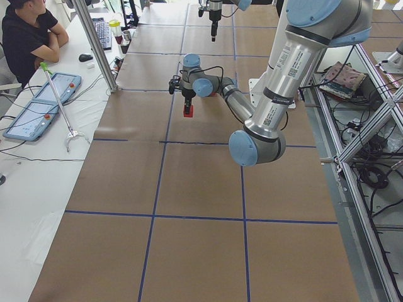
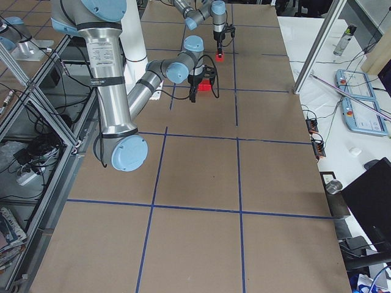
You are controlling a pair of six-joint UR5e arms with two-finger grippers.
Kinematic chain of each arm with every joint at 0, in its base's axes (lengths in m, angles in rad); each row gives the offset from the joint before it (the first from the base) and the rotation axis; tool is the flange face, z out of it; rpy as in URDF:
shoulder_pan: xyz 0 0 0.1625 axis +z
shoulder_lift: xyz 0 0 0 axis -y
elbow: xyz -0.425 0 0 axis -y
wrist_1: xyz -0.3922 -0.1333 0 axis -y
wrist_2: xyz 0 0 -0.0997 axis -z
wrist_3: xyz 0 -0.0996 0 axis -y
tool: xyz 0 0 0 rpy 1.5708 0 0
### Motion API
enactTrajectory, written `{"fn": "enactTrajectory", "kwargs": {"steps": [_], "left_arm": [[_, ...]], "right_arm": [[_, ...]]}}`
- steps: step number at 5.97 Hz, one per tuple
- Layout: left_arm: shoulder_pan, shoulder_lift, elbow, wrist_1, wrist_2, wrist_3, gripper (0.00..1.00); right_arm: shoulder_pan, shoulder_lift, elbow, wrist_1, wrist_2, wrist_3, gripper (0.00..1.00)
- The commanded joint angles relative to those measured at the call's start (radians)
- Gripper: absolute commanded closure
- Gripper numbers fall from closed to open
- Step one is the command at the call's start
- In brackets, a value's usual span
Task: Form red blocks into L shape at center
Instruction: 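Grasp the last red cube with the left gripper and lift it, then carry the red cube with the left gripper and set it beside the farther center cube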
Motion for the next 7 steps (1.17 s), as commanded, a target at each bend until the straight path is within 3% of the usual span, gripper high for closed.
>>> {"fn": "enactTrajectory", "kwargs": {"steps": [1, 2, 5, 6, 7], "left_arm": [[0.03, -0.041, -0.053, 0.15, 0.023, -0.491, 1.0], [0.094, -0.073, -0.048, 0.153, 0.075, -0.772, 1.0], [0.142, -0.161, 0.007, 0.152, 0.115, -1.357, 1.0], [0.147, -0.217, 0.089, 0.115, 0.114, -1.499, 1.0], [0.163, -0.23, 0.102, 0.115, 0.114, -1.553, 1.0]], "right_arm": [[0.011, -0.003, 0.003, -0.002, 0.003, 0.003, 0.0], [0.013, -0.004, 0.005, -0.002, 0.003, 0.003, 0.0], [0.026, -0.008, 0.003, -0.002, 0.003, 0.003, 0.0], [0.029, -0.008, 0.003, -0.002, 0.003, 0.003, 0.0], [0.029, -0.008, 0.005, -0.002, 0.002, 0.013, 0.0]]}}
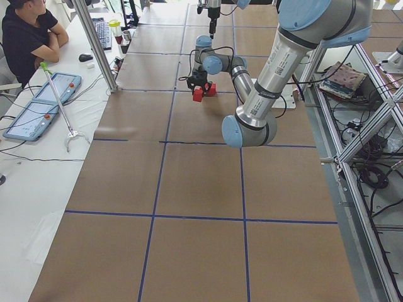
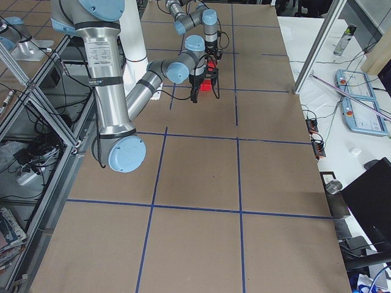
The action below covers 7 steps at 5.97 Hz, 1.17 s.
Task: Form red blocks into L shape at center
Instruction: 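Carry the red cube with the left gripper and set it beside the farther center cube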
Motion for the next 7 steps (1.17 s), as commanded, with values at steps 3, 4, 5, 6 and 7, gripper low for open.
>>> {"fn": "enactTrajectory", "kwargs": {"steps": [3, 4, 5, 6, 7], "left_arm": [[0.038, -0.049, 0.106, -0.072, -0.001, -0.221, 1.0], [0.04, -0.06, 0.116, -0.071, -0.003, -0.226, 1.0], [0.053, -0.064, 0.116, -0.071, -0.003, -0.226, 1.0], [0.064, -0.069, 0.117, -0.071, -0.004, -0.224, 1.0], [0.081, -0.071, 0.124, -0.069, -0.004, -0.215, 1.0]], "right_arm": [[0.001, 0.0, 0.001, 0.0, -0.001, 0.02, 0.0], [0.0, 0.002, 0.001, 0.0, -0.001, 0.02, 0.0], [-0.002, 0.005, 0.0, 0.0, -0.001, 0.035, 0.0], [-0.002, 0.008, 0.0, 0.0, -0.001, 0.045, 0.0], [-0.002, 0.008, 0.0, 0.0, -0.001, 0.045, 0.0]]}}
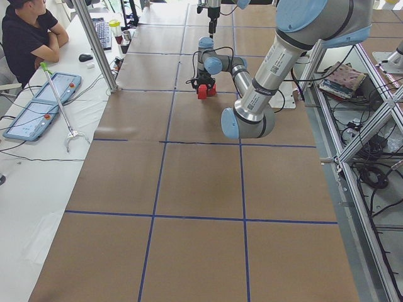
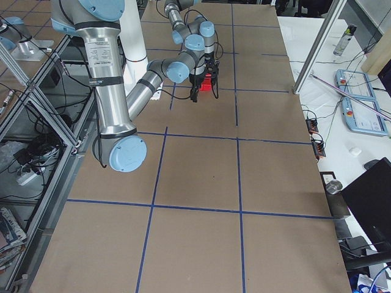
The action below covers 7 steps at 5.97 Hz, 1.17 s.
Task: Form red blocks into L shape at center
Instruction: 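Carry the red cube with the left gripper and set it beside the farther center cube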
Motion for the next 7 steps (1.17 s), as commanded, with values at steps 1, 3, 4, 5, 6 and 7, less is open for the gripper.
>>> {"fn": "enactTrajectory", "kwargs": {"steps": [1, 3, 4, 5, 6, 7], "left_arm": [[0.013, -0.006, 0.005, 0.001, 0.0, 0.008, 1.0], [0.013, -0.007, 0.006, 0.0, 0.0, 0.006, 1.0], [0.013, -0.009, 0.009, 0.0, 0.001, 0.008, 1.0], [0.013, -0.015, 0.017, -0.002, 0.001, 0.009, 1.0], [0.013, -0.019, 0.022, -0.002, 0.001, 0.009, 1.0], [0.015, -0.021, 0.037, -0.003, 0.001, 0.013, 0.98]], "right_arm": [[0.0, 0.001, -0.002, 0.002, 0.002, 0.003, 0.0], [0.0, 0.001, -0.003, 0.0, 0.002, 0.003, 0.0], [0.0, 0.001, -0.003, 0.0, 0.002, 0.003, 0.0], [0.0, -0.001, -0.003, 0.0, 0.002, 0.003, 0.0], [0.0, -0.001, -0.003, 0.0, 0.002, 0.003, 0.0], [0.0, -0.001, -0.003, 0.0, 0.002, 0.003, 0.0]]}}
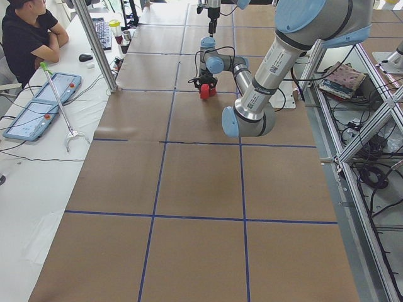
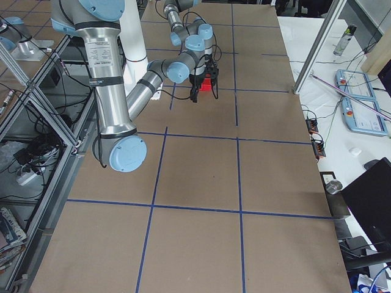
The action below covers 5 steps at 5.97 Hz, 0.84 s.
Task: Form red blocks into L shape at center
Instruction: 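Carry the red cube with the left gripper and set it beside the farther center cube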
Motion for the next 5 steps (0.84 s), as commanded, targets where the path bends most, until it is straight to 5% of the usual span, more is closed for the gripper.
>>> {"fn": "enactTrajectory", "kwargs": {"steps": [1, 2, 3, 5], "left_arm": [[0.001, -0.004, 0.018, -0.01, 0.0, 0.002, 0.97], [0.001, -0.006, 0.02, -0.01, 0.0, 0.004, 0.87], [-0.001, -0.006, 0.02, -0.01, 0.0, 0.005, 0.01], [-0.005, -0.015, 0.014, -0.009, 0.0, 0.005, 0.0]], "right_arm": [[0.0, 0.0, -0.002, 0.0, 0.0, 0.0, 0.0], [0.0, 0.0, 0.0, 0.002, 0.0, 0.0, 0.0], [0.0, 0.001, 0.0, 0.002, 0.0, 0.0, 0.0], [0.0, 0.003, 0.002, 0.002, 0.002, 0.0, 0.0]]}}
